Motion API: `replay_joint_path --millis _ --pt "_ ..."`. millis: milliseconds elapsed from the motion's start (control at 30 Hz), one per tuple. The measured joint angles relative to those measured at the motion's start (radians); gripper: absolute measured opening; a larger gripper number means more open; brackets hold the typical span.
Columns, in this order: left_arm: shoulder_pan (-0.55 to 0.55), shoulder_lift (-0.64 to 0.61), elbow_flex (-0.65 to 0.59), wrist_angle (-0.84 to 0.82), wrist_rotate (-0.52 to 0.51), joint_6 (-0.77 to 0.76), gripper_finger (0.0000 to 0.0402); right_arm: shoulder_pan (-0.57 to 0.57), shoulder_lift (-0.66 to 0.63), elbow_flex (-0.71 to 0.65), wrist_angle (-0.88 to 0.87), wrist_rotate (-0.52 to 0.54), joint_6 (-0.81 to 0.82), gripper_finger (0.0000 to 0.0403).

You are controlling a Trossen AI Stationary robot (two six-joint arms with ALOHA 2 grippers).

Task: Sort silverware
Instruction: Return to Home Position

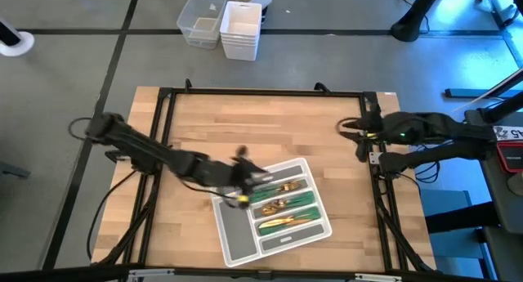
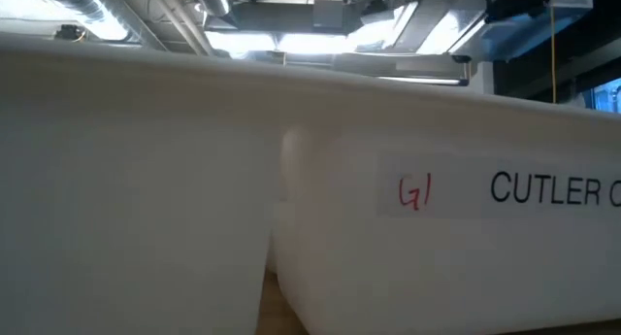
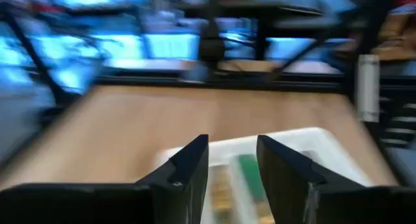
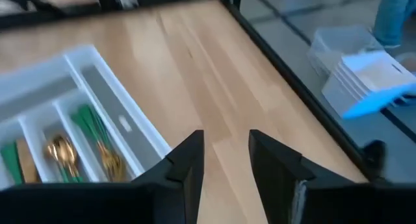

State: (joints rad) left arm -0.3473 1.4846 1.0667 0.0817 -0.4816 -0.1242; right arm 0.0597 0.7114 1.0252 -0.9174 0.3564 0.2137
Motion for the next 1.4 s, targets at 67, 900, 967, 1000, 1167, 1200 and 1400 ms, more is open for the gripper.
replay_joint_path --millis 67,900,967,1000,1167,1200,1400 --pt "-0.015 -0.125 -0.063 -0.043 -0.102 0.037 0.0125 0.000 -0.096 -0.117 0.103 0.000 0.001 0.0124" --pt "0.088 -1.455 -0.949 -0.111 -0.149 0.126 0.0125 0.000 -0.419 -0.923 0.962 -0.114 0.075 0.0124" --pt "0.090 -1.450 -0.968 -0.137 -0.152 0.103 0.0125 -0.002 -0.443 -0.950 0.980 -0.128 0.074 0.0124" --pt "0.089 -1.453 -0.980 -0.146 -0.152 0.099 0.0125 0.000 -0.452 -0.960 0.979 -0.134 0.075 0.0124" --pt "0.102 -1.446 -1.015 -0.141 -0.199 0.029 0.0125 0.000 -0.493 -1.001 0.981 -0.168 0.078 0.0124" --pt "0.108 -1.440 -1.015 -0.138 -0.205 0.004 0.0125 0.000 -0.495 -1.007 0.984 -0.171 0.079 0.0124" --pt "0.134 -1.438 -1.015 -0.142 -0.231 -0.028 0.0125 0.000 -0.496 -1.013 0.972 -0.175 0.067 0.0124"
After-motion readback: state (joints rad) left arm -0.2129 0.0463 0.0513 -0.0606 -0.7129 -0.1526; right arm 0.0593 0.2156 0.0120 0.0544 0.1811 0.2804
